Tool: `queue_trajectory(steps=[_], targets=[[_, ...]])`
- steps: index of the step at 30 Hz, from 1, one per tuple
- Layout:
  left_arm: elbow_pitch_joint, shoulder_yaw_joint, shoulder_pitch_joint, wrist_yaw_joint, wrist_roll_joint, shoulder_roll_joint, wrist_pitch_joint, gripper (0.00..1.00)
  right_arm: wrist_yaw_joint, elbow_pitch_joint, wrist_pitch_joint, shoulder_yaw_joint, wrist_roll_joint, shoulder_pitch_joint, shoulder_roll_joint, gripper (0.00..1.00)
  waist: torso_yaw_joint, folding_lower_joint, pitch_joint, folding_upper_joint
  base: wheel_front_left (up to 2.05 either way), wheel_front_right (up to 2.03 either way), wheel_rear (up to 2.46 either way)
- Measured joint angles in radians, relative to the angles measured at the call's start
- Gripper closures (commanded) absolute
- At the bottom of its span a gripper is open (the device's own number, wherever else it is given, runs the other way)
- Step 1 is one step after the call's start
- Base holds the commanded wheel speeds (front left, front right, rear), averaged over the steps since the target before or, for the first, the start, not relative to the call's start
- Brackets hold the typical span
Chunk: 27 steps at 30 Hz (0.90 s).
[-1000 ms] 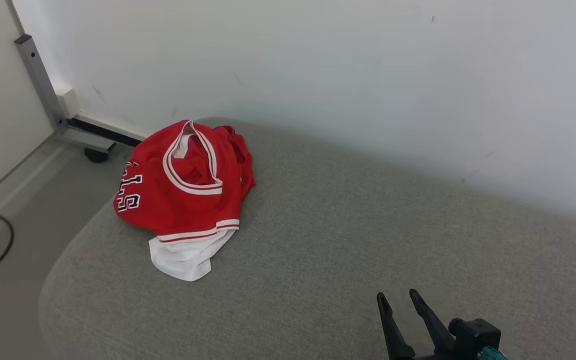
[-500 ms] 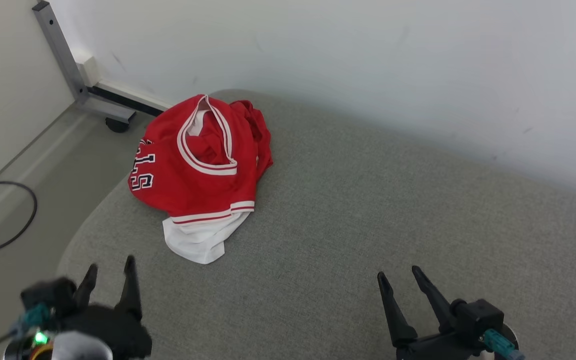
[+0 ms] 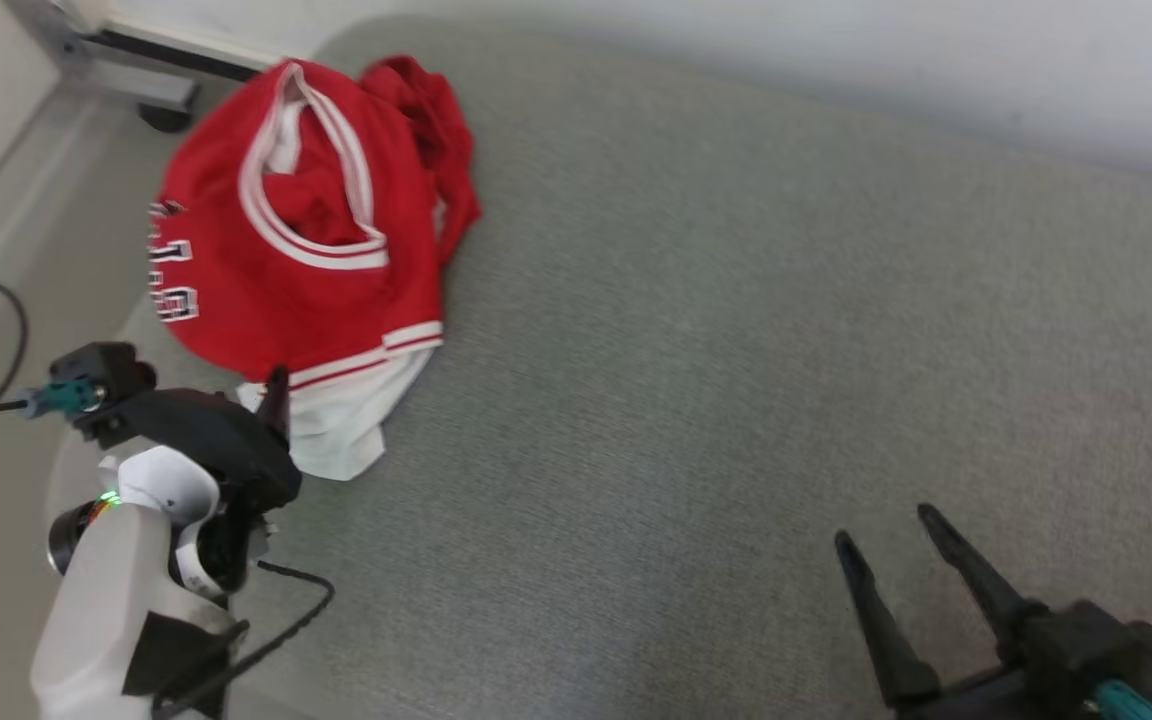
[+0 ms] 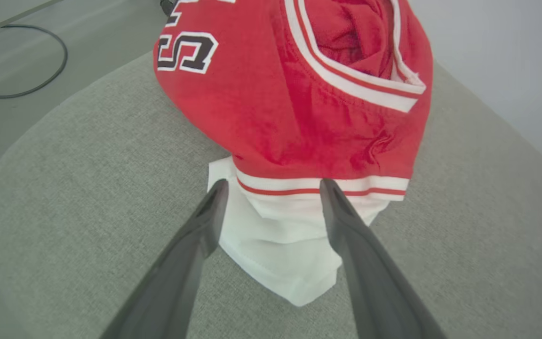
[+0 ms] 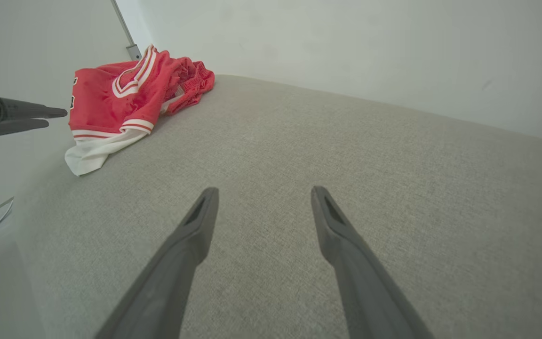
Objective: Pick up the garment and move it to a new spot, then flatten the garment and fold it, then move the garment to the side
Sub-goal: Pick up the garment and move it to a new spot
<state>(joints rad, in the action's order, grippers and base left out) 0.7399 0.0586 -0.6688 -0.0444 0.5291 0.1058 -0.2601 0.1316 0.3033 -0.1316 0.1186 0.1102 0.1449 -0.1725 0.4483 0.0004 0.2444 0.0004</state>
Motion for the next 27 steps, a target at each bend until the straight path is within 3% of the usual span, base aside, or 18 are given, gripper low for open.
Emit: queue_trajectory(steps=[4,7,18,19,20,27], targets=[[0.089,0.012,-0.088,-0.001,0.001,0.037,0.052,0.00,0.000,0.152,-0.044,-0.061,-0.008,0.043,-0.009,0.00,-0.045,-0.0002,0.066,-0.0003,0.00,0.00,0.00],[0.147,0.006,-0.154,-0.008,-0.004,0.031,0.093,0.00,0.000,0.216,-0.063,-0.101,-0.009,0.095,-0.006,0.00,-0.074,0.0000,0.117,-0.0003,0.00,0.00,0.00],[0.326,-0.010,-0.288,-0.016,-0.013,0.051,0.184,0.00,0.000,0.287,-0.056,-0.129,-0.014,0.163,0.009,0.00,-0.150,-0.0002,0.260,-0.0003,0.00,0.00,0.00],[0.340,-0.012,-0.295,-0.017,-0.015,0.055,0.191,0.59,0.000,0.287,-0.054,-0.128,-0.014,0.163,0.010,0.00,-0.156,-0.0003,0.266,-0.0003,0.00,0.00,0.00],[0.350,-0.012,-0.301,-0.017,-0.018,0.057,0.202,1.00,0.000,0.287,-0.053,-0.128,-0.014,0.163,0.012,0.00,-0.162,-0.0003,0.270,-0.0003,0.00,0.00,0.00],[0.404,-0.051,-0.323,-0.044,-0.045,0.085,0.244,1.00,0.000,0.246,-0.032,-0.104,-0.004,0.138,0.018,0.00,-0.180,-0.0004,0.256,-0.0004,0.00,0.00,0.00]])
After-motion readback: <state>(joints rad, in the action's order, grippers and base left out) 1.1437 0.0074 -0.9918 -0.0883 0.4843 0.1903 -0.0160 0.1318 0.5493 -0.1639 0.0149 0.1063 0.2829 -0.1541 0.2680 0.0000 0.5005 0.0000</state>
